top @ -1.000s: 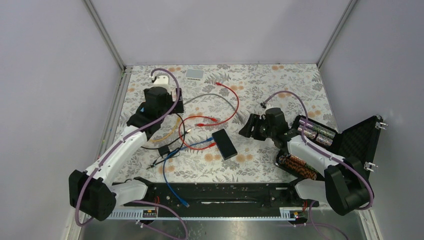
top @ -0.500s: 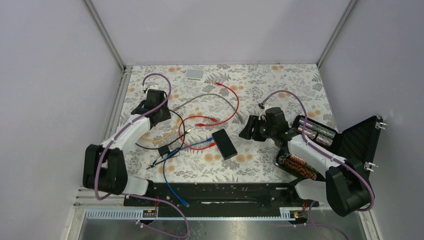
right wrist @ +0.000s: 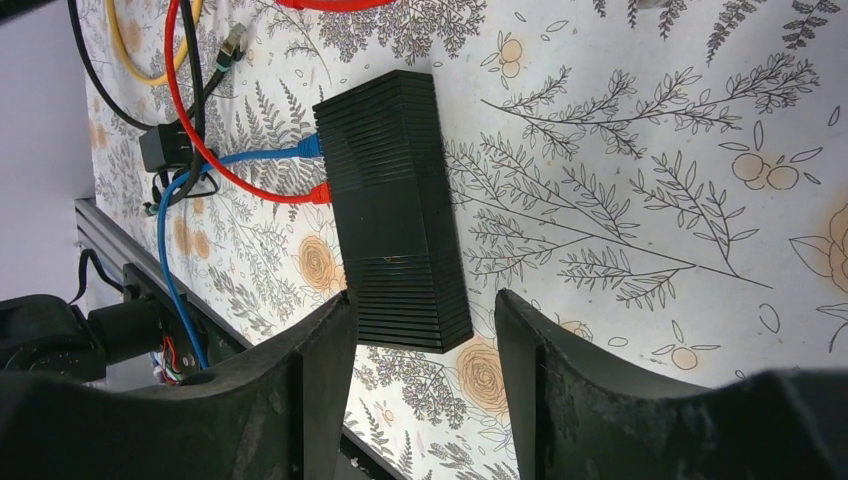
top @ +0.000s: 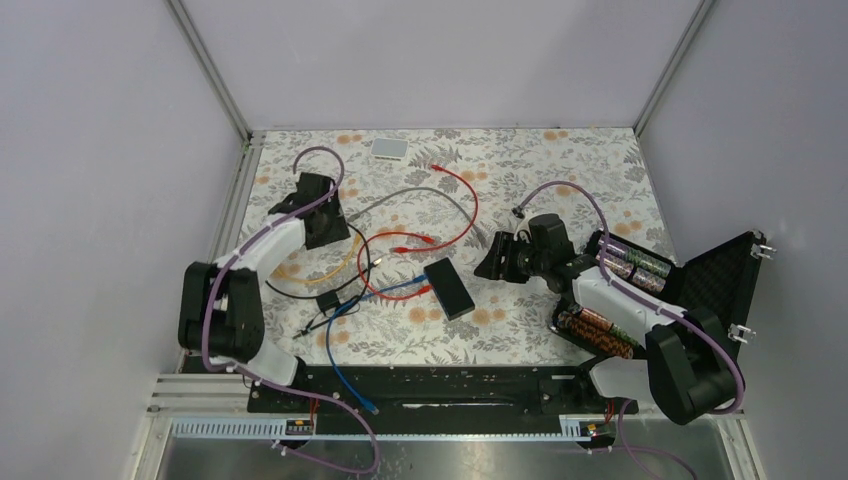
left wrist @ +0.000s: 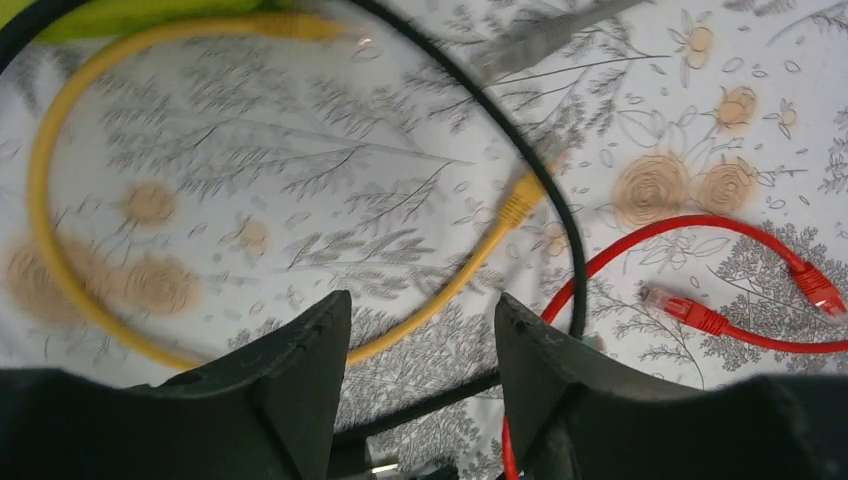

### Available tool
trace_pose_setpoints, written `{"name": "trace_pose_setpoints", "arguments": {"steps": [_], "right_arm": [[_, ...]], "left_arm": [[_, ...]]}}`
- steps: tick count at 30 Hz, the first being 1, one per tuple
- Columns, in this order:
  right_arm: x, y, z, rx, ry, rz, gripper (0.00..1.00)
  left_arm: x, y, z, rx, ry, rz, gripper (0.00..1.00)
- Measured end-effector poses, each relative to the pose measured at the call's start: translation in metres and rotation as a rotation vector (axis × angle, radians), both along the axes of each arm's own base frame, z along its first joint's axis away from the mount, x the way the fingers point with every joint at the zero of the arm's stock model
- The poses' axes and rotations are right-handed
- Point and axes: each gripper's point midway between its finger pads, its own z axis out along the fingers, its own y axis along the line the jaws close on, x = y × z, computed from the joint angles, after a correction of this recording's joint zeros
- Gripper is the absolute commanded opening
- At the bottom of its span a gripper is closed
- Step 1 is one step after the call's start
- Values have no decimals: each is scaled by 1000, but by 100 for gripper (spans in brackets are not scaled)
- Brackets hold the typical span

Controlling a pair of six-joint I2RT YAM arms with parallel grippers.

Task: Insert the plug into the switch port
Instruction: Pick up the connector from the center of the board.

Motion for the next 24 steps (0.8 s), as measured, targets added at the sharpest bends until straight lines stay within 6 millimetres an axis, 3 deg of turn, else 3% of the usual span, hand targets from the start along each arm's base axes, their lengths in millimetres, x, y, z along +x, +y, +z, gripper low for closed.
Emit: {"name": "trace_pose_setpoints", "arguments": {"steps": [5,12,18,20,24], "right_arm": [[-1,1,-1,3,3,8,60],[-3,3,1,14,7,23,60],[-3,7,3,32,2,39,60],[-2,8,4,33,1,44,60],[-2,8,5,35,-2,47,60]], "left_arm": [[24,-18,-10,40,93,-184,51],[10,-24,-28,68,185,-319,46],[3,-44,-59,60,256,-398,45],[7,-50,-58,68,243,-414,37],[8,-55,-60,76,255,-422,4]]}}
